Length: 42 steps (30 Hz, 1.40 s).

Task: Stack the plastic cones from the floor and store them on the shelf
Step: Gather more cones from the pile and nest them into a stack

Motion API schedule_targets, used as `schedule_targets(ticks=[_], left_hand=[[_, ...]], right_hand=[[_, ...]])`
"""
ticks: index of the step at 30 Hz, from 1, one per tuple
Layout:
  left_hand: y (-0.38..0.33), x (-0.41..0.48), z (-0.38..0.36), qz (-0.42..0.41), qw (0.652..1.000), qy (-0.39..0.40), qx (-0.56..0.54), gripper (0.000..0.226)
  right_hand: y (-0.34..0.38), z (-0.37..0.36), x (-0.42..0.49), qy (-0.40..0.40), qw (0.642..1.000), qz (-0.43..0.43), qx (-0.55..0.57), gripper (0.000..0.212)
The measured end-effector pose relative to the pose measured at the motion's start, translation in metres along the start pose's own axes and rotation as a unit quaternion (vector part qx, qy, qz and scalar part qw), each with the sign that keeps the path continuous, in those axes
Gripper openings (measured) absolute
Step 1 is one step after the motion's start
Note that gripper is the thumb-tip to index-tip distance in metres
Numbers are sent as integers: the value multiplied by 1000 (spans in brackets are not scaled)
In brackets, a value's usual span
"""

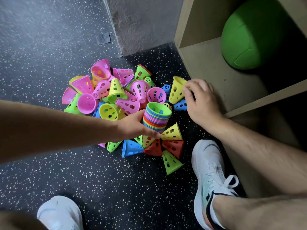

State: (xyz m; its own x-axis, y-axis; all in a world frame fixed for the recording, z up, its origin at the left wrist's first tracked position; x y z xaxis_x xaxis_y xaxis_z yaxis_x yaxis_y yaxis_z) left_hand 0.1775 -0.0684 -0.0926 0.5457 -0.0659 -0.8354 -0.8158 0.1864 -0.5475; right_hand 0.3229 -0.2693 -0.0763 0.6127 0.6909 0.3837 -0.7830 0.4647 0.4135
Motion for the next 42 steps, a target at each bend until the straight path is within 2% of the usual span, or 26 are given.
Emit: schedule_targets(ticks=[2,7,9,12,14,16,19,23,25,27,29,31,35,40,42], left_hand=[[1,2,0,2,1000,-2,2,75],[-4,2,-4,-9,1000,3,-2,67],[-9,2,-5,-14,1000,2,-4,63],[-13,5,-6,-22,1000,2,-4,60],[-12,9,-6,-16,1000,1,-3,66],[-11,11,-6,-12,1000,1,-2,70],[-14,12,-8,-15,1000,12,3,63],[-23,13,-13,-19,1000,18,7,53],[-26,16,-14,-20,999,24,14,55],[-27,17,-13,-19,999,27,15,57],[-27,17,-13,-19,999,29,14,56],[-25,14,-13,-17,999,30,6,53],[-18,12,-9,-11,1000,28,0,53],[-12,11,-4,-7,1000,16,-5,59],[-11,10,-1,-7,1000,14,-12,59]], right_hand=[[7,11,10,-26,998,5,53,20],[23,13,9,-9,991,45,128,22],[25,9,4,21,984,69,164,22],[22,5,-5,118,966,72,219,23],[18,2,-9,132,956,32,262,23],[7,-3,-9,81,961,-29,263,20],[-19,-10,-11,31,976,-139,164,15],[-48,-18,-20,109,954,-272,69,30],[-54,-23,-21,158,937,-306,57,35],[-55,-27,-20,197,927,-316,51,29],[-55,-29,-18,208,925,-315,48,23],[-53,-27,-15,182,934,-304,52,23],[-43,-17,-1,81,976,-194,63,17],[-11,-5,31,3,979,-100,175,16],[5,2,38,4,980,-57,190,17]])
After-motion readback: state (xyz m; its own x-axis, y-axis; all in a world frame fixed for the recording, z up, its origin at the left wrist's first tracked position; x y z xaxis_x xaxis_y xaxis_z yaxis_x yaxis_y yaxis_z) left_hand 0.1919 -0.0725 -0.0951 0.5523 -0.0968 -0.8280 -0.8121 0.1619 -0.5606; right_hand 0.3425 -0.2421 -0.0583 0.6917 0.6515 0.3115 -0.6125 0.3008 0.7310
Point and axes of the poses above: each hand's wrist, its own x-axis towards the middle knuckle, its own z-axis out of the back of the hand, y = z × x, the point moved 1 cm from there along x, towards the middle knuckle, and after that the axes turned 15 degrees about z, right-handed, at the moved point
